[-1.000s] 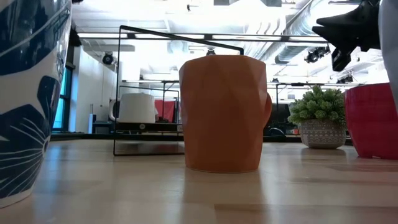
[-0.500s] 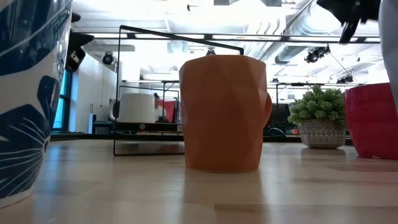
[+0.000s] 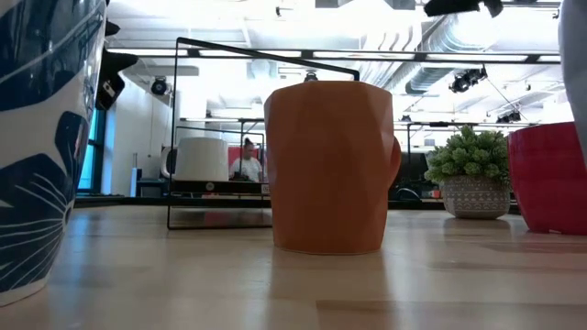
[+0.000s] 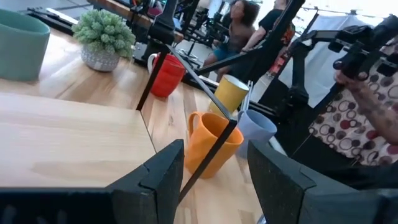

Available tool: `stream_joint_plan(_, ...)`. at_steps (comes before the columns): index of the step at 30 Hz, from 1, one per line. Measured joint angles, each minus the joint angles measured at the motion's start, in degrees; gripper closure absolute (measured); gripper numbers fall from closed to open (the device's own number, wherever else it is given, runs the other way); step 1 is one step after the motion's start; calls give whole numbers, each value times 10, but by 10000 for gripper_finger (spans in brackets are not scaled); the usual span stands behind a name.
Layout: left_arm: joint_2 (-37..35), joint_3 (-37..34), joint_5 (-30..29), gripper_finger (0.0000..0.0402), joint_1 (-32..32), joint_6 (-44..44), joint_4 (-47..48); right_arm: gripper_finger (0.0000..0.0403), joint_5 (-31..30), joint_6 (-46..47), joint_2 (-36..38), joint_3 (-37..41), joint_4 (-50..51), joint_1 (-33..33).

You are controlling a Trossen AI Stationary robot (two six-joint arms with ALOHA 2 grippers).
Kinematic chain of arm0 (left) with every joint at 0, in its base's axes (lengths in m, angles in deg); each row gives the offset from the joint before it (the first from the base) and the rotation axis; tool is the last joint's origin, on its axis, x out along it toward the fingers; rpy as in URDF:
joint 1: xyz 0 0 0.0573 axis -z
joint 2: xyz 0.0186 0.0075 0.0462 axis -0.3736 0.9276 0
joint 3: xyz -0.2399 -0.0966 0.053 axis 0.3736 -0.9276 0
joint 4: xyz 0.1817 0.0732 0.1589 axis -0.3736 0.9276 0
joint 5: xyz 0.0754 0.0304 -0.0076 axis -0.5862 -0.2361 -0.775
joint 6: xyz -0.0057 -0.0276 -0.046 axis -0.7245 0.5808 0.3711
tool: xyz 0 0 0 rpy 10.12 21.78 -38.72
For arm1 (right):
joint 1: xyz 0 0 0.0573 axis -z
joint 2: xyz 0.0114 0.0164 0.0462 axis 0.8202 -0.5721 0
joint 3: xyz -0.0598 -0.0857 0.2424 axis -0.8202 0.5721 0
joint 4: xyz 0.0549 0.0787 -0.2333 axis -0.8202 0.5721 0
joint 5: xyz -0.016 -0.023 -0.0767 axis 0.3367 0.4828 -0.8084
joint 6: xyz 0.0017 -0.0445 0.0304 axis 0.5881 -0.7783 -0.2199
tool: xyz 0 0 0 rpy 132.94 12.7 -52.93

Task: Place coffee mugs
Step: Put the green mug on the shelf

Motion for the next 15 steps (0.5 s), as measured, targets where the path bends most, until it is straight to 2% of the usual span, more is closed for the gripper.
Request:
stream_joint_plan(7, 0, 0, 0, 236, 0, -24, 17, 345, 102, 54, -135, -151, 188, 141)
stream_joint_plan(9, 0, 0, 0, 236, 0, -20, 26, 345, 147, 53, -165, -165, 215, 185)
stream_joint_plan(15, 0, 0, -2, 236, 0, -13, 32, 345, 300, 13, -241, -169, 213, 281)
